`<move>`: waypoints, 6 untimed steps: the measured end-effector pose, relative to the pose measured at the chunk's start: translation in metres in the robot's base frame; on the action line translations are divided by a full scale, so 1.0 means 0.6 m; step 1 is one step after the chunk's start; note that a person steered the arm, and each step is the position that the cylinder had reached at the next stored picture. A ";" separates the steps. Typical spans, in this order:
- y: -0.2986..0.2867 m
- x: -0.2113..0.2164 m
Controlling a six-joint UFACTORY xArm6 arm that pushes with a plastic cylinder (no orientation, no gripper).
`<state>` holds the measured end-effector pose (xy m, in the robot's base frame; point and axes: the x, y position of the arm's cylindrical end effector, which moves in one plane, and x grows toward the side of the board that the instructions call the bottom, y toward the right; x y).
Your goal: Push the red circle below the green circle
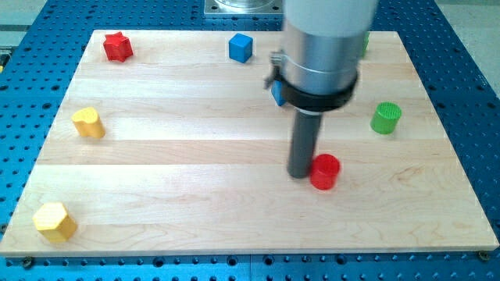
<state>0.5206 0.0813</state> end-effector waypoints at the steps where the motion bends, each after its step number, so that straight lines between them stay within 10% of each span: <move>1: -0.042 0.002; 3: 0.152 0.029; 6: 0.175 0.035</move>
